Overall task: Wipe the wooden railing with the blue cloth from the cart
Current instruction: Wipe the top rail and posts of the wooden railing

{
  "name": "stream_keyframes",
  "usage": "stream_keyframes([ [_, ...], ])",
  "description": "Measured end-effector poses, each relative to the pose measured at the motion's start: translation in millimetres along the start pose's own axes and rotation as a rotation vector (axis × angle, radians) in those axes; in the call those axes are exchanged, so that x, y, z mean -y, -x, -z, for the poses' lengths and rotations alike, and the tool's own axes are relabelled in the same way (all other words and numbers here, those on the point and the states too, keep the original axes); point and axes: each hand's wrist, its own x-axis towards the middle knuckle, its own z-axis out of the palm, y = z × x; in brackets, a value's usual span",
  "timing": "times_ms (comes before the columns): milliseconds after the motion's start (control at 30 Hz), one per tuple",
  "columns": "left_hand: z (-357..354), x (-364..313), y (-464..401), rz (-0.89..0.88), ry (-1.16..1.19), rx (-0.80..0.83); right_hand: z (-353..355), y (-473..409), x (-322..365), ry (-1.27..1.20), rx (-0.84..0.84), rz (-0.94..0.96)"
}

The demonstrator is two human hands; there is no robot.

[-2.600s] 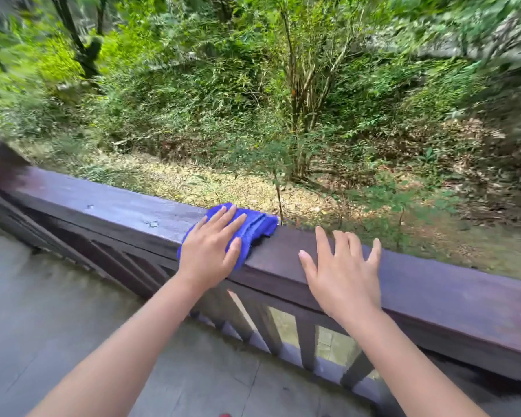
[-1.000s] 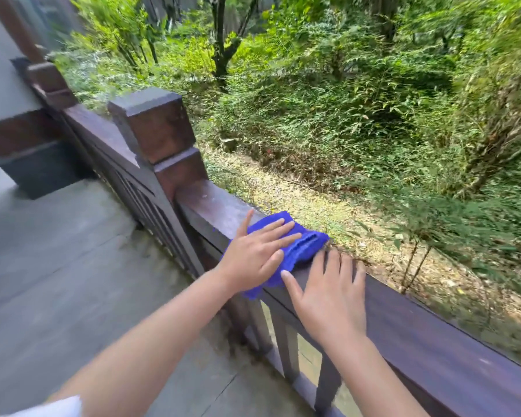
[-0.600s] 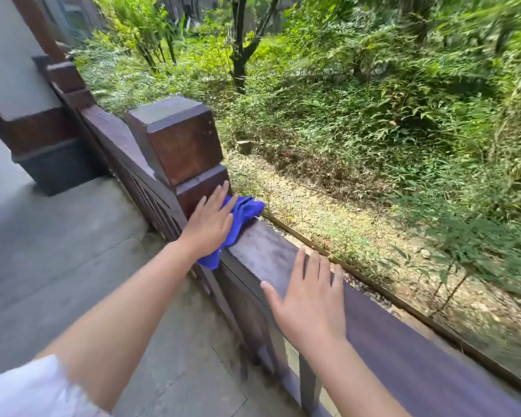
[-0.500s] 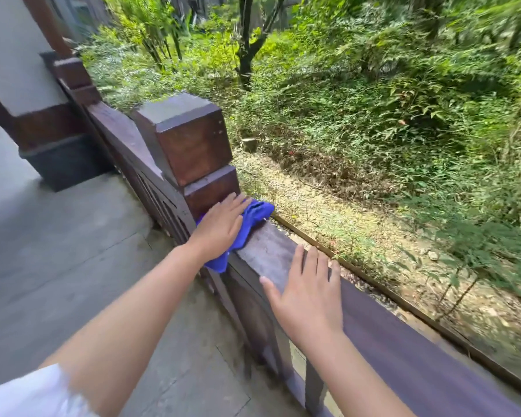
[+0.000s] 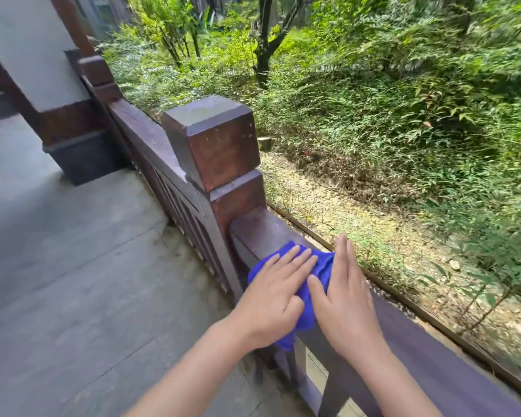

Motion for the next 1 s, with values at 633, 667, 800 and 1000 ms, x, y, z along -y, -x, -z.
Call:
stream_keyframes([
  [633,36,59,26,-0.265,-0.195,-0.142,-25,12,32,0.580,-0.094,0.299],
  [667,40,65,32,-0.262,-0.186,-0.145,-29,12,36,0.552,-0.095,0.319],
  [800,64,100,57,-0.150,-0.112,-0.130,-49,1,66,0.411,-0.040,0.340],
  [1000,122,173,92,0.074,0.041,-0.147,-104,-32,133,0.126,0.106,0.299],
])
